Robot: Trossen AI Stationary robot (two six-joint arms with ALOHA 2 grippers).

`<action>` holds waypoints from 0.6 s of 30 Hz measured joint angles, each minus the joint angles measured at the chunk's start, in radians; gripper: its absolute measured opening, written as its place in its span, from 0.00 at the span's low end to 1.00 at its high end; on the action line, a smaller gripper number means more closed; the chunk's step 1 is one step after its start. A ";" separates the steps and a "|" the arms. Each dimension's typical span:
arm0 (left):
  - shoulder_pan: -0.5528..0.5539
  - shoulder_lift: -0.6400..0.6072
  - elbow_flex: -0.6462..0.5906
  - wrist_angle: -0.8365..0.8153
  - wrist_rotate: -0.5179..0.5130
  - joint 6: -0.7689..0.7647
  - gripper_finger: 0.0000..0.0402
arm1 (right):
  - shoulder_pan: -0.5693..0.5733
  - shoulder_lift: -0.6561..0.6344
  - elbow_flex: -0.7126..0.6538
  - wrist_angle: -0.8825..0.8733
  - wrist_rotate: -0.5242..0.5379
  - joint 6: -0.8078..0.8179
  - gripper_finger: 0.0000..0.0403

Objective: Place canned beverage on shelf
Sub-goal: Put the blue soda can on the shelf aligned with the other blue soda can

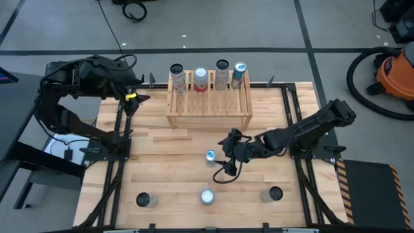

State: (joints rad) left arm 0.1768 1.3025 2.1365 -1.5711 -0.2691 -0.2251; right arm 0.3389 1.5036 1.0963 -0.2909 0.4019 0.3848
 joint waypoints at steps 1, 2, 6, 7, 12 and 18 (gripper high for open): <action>0.000 0.000 0.000 0.000 0.000 0.000 0.79 | 0.000 0.000 -0.007 0.015 -0.003 -0.005 0.96; 0.000 0.000 0.000 0.000 0.000 0.000 0.79 | 0.001 0.000 -0.013 0.035 -0.004 -0.008 0.96; 0.000 0.000 0.000 0.000 0.000 0.000 0.79 | 0.000 0.002 -0.044 0.081 -0.003 -0.010 0.96; 0.000 0.000 0.000 0.000 0.000 0.000 0.79 | 0.000 0.011 -0.054 0.108 -0.003 -0.010 0.96; 0.000 0.000 -0.001 0.000 0.001 0.000 0.79 | 0.000 0.057 -0.073 0.164 0.001 -0.036 0.96; 0.000 0.000 -0.001 0.000 0.001 0.000 0.79 | -0.003 0.089 -0.072 0.178 0.015 -0.055 0.96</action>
State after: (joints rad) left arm 0.1772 1.3025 2.1357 -1.5711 -0.2680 -0.2249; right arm 0.3359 1.5925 1.0241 -0.1131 0.4164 0.3298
